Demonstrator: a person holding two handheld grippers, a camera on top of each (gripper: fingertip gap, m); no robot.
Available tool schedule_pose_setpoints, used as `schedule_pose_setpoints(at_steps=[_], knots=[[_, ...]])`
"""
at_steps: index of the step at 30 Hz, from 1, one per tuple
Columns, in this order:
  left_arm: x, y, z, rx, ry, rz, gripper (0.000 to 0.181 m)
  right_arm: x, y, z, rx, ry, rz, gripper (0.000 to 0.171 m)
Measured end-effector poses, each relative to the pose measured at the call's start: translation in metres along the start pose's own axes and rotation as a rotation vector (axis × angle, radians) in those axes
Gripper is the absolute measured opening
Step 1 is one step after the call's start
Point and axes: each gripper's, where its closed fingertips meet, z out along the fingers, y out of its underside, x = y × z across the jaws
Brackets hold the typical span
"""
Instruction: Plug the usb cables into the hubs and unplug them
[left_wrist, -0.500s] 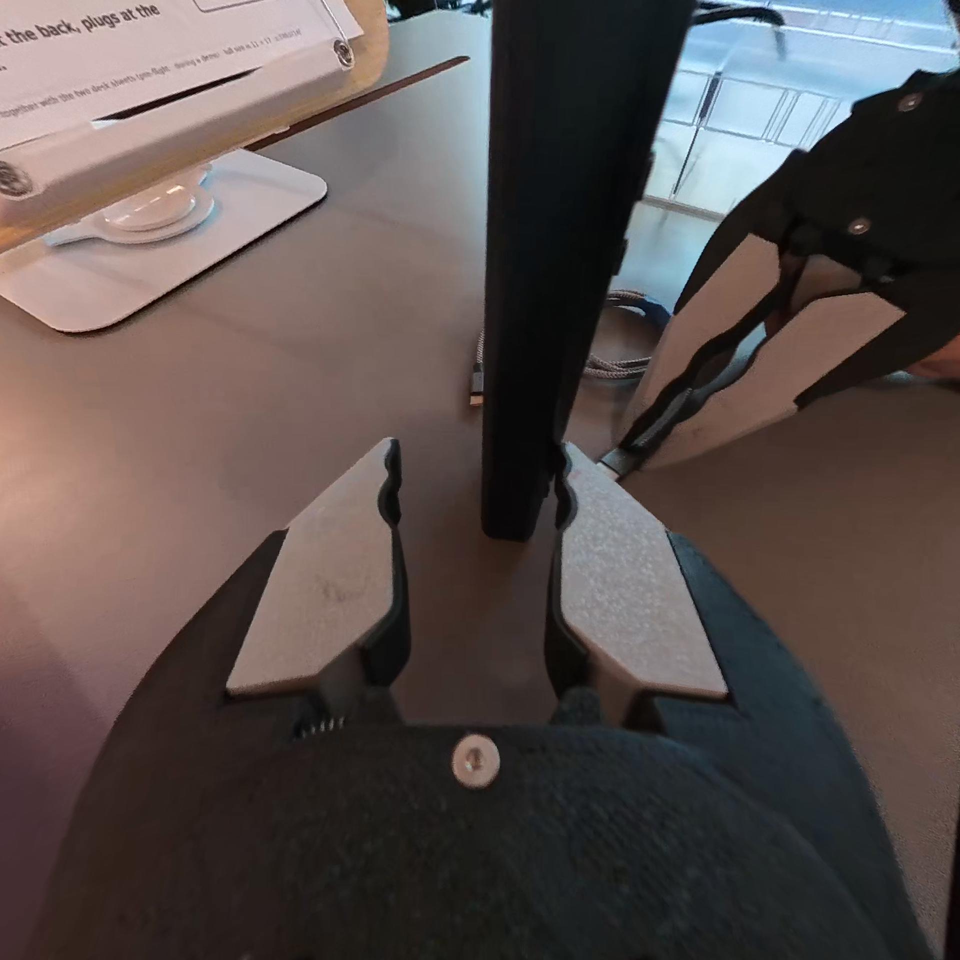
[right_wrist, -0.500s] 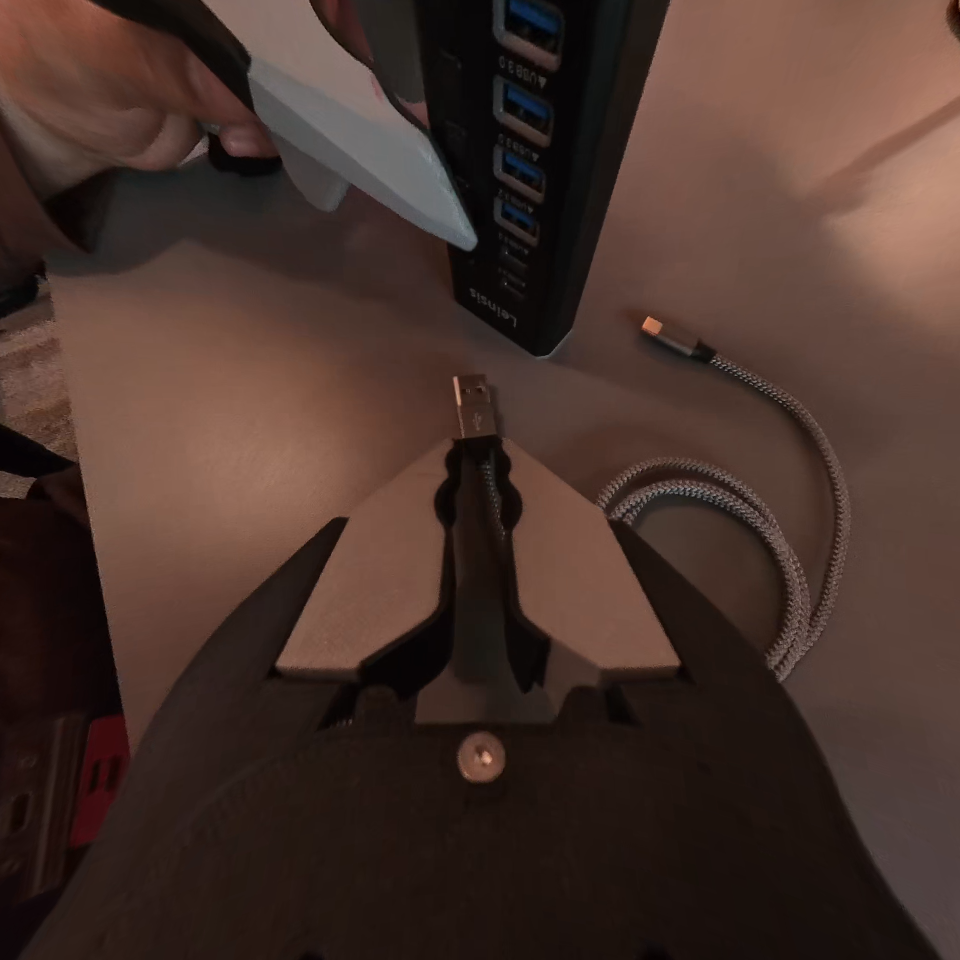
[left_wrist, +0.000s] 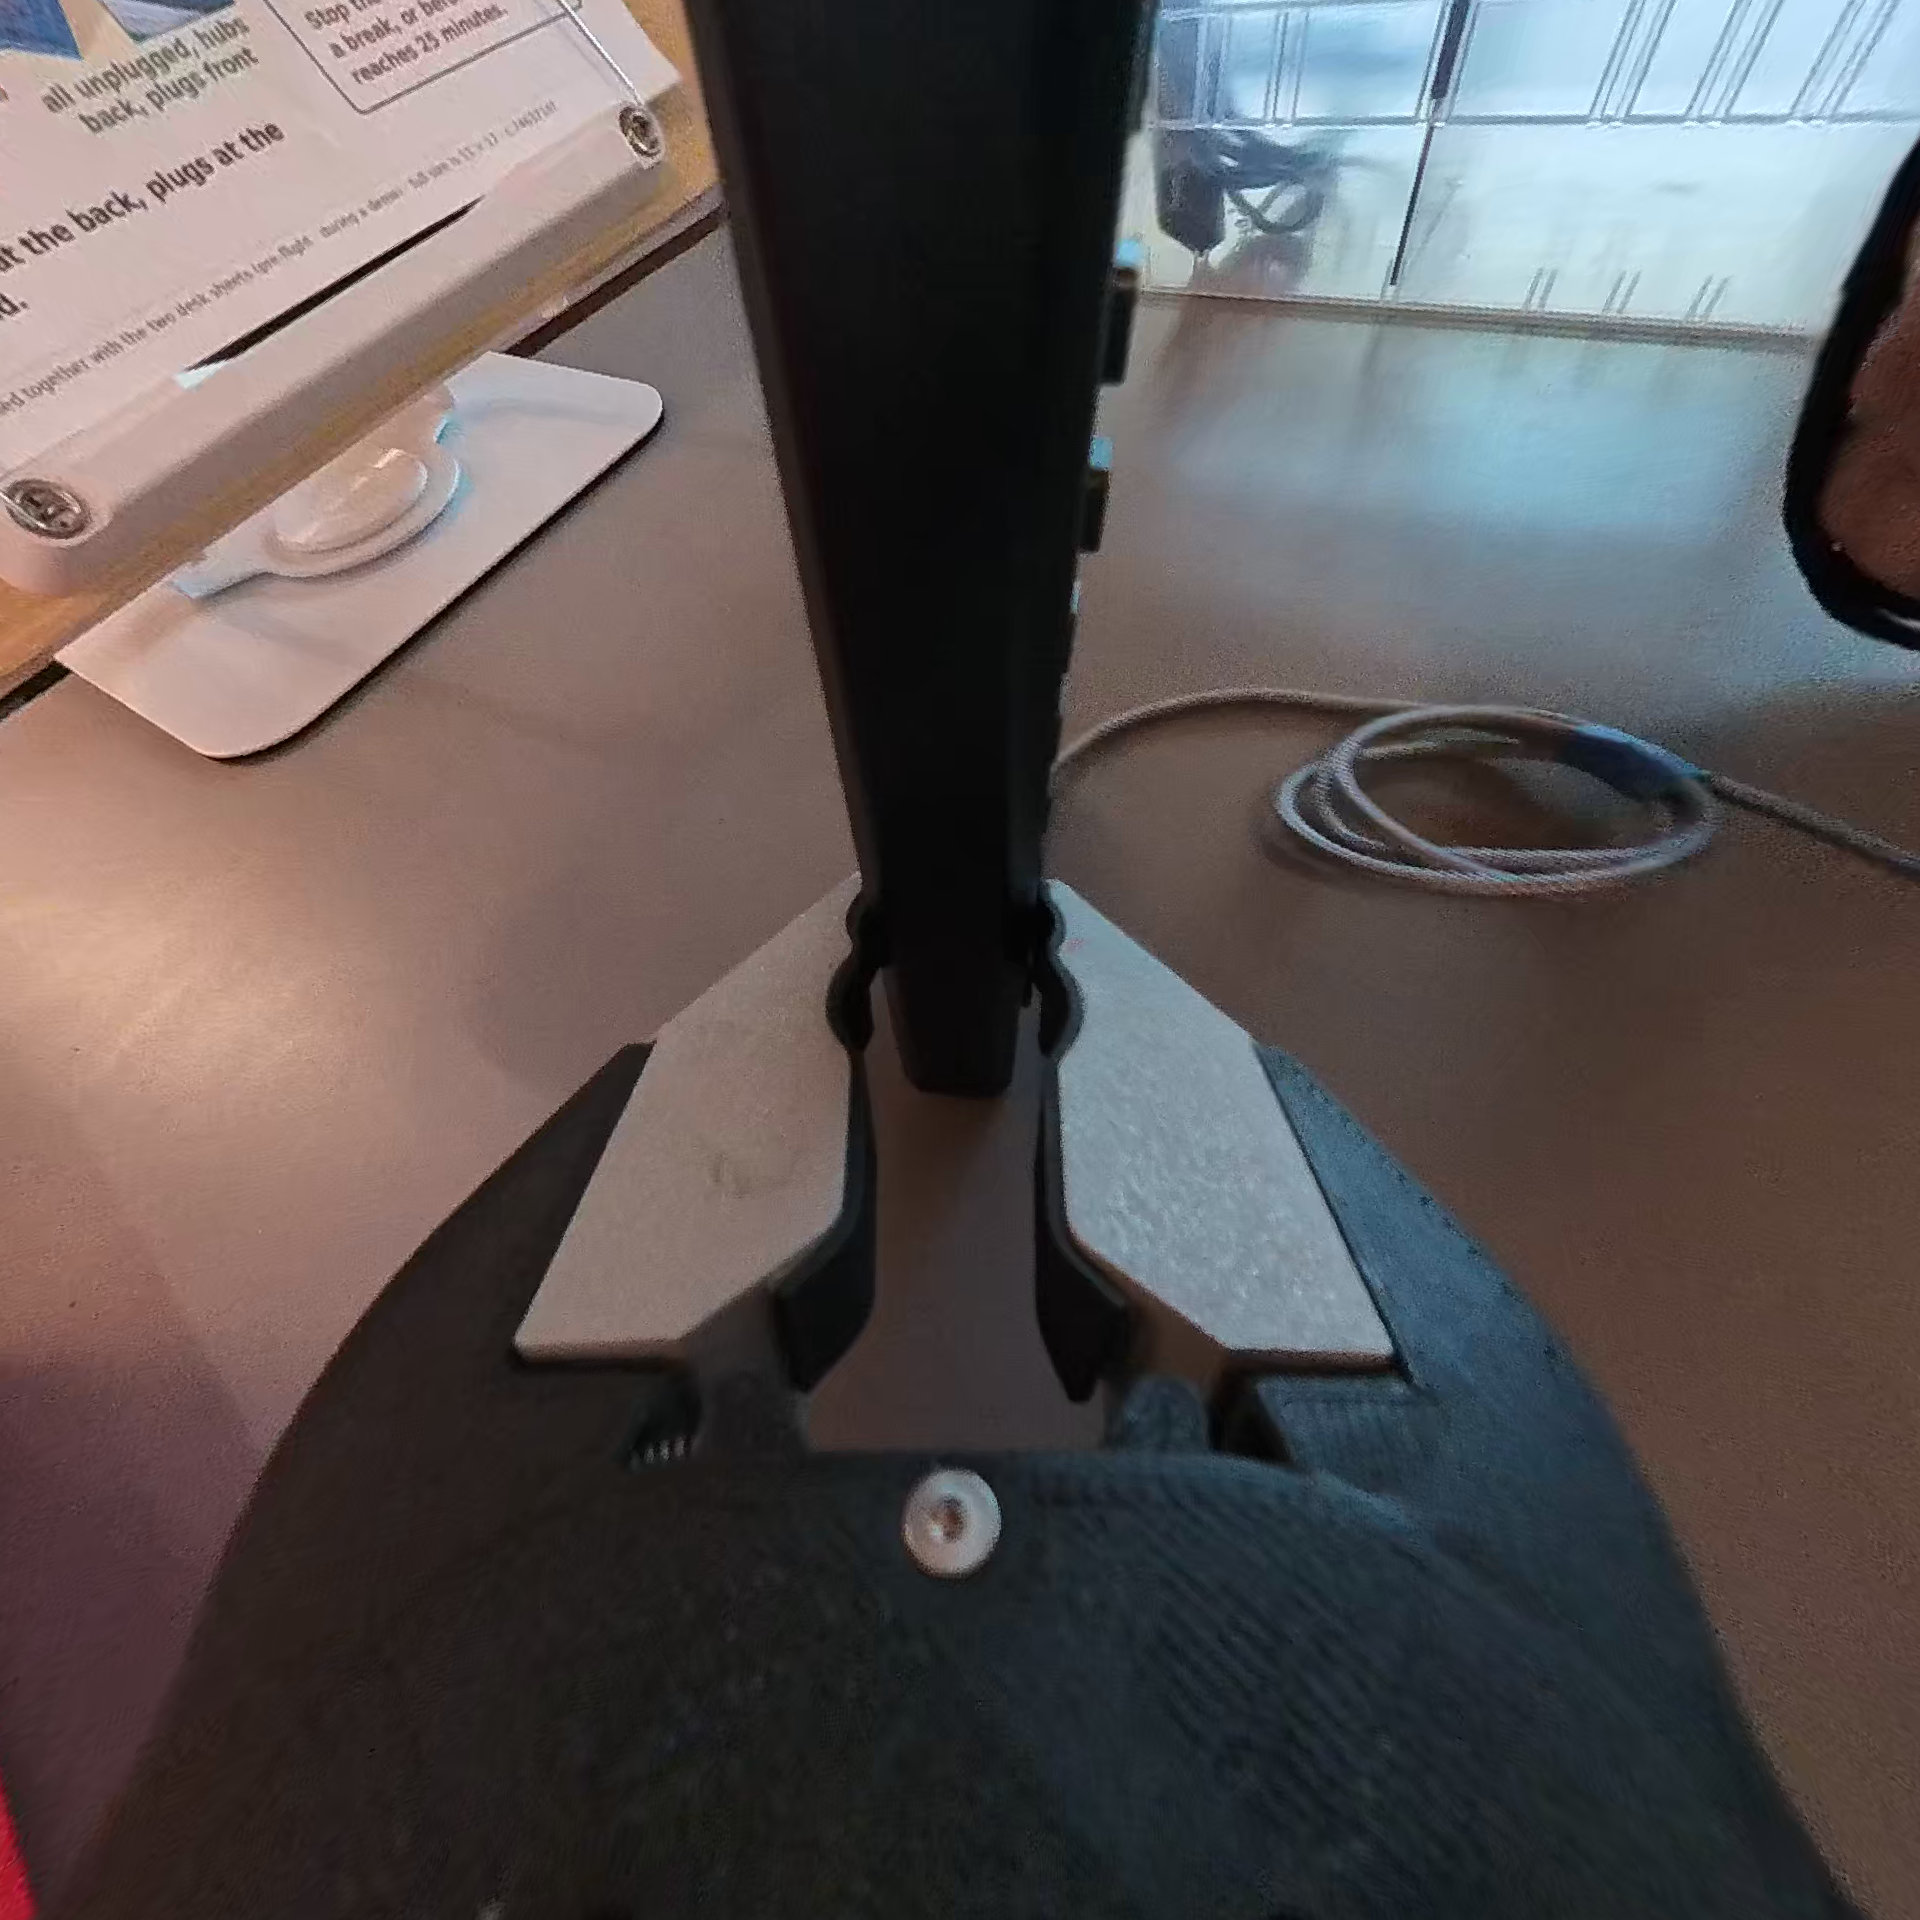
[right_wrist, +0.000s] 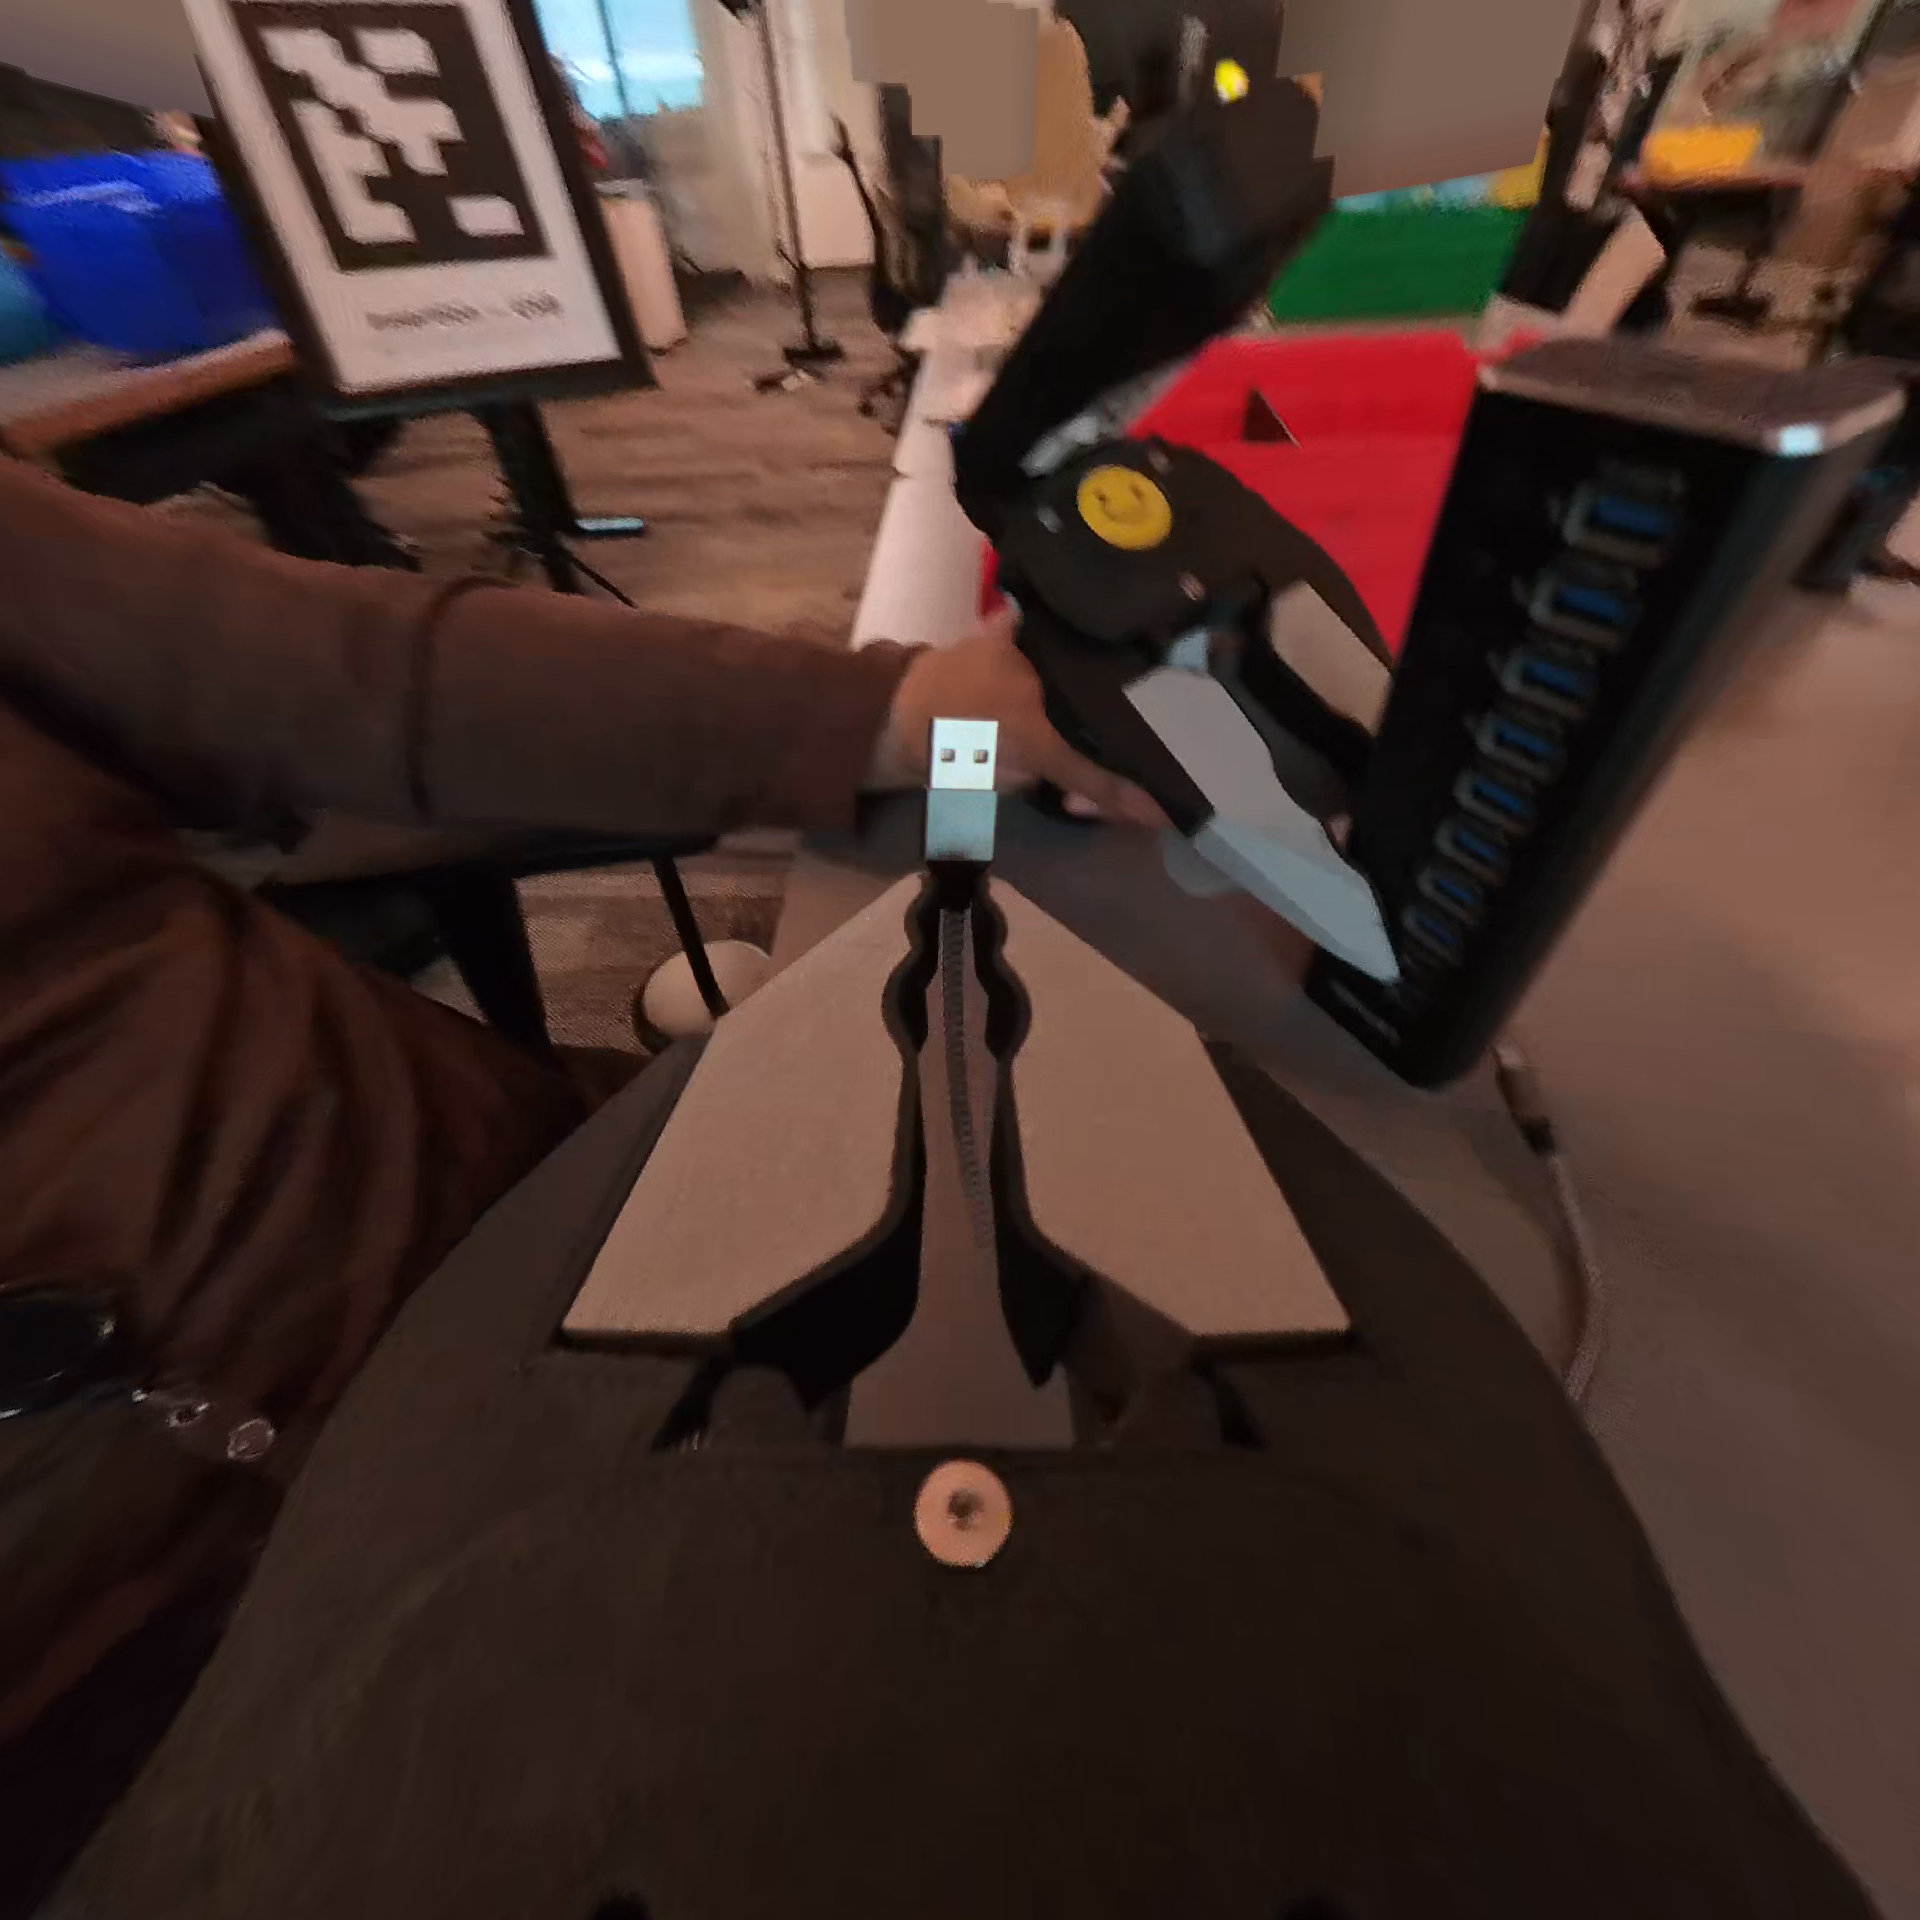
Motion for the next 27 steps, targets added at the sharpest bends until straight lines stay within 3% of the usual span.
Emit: schedule_pose_setpoints(at_steps=[8,16,27], knots=[[0.001,0.001,-0.001,-0.004,-0.001,0.010,0.028,0.002,-0.004,-0.003,0.024,0.022,-0.010,0.004],[-0.004,0.002,0.000,-0.003,0.034,-0.076,0.028,0.063,0.019,-0.019,-0.065,0.358,0.099,0.004],[0.004,-0.003,0.005,-0.001,0.041,-0.081,0.028,0.092,0.045,-0.025,-0.255,0.618,0.036,0.003]])
